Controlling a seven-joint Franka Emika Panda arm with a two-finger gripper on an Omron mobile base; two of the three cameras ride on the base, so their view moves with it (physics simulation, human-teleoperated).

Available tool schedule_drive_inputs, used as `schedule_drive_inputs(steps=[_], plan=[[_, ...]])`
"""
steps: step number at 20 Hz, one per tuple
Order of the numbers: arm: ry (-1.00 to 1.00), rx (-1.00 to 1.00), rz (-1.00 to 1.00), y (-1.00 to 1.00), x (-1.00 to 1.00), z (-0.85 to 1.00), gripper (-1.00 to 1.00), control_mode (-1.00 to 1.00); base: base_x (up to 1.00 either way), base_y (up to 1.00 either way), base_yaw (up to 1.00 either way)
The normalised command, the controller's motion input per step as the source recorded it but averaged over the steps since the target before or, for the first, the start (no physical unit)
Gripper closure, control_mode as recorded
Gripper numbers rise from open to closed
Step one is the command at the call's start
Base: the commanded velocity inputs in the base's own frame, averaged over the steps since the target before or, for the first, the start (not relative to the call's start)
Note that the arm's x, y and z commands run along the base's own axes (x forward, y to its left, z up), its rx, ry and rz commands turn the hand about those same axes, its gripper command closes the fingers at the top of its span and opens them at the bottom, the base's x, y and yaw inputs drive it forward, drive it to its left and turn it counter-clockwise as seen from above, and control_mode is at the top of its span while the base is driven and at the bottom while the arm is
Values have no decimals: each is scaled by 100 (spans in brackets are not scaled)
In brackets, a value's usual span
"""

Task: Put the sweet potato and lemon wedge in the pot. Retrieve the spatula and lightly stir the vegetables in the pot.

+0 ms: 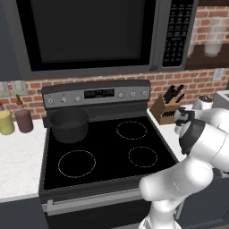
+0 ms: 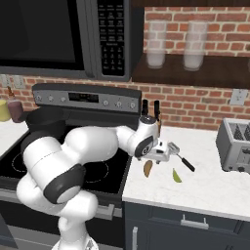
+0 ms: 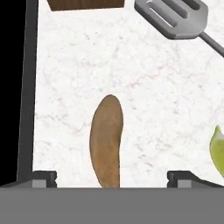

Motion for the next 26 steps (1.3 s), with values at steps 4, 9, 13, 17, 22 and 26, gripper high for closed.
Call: schedule_drive_inputs(steps=[4,9,13,17,22,26], plan=[[0,0,0,-14,0,-23,-100,-100,0,0,0],[0,0,0,0,0,-21,-100,-100,0,0,0],[0,0,0,13,0,-13,-100,-100,0,0,0],[0,0,0,20,0,-9,-100,-100,0,0,0],[0,0,0,19,0,-19,-100,-100,0,0,0],[2,0,0,6,5,-28,-100,-100,0,0,0]])
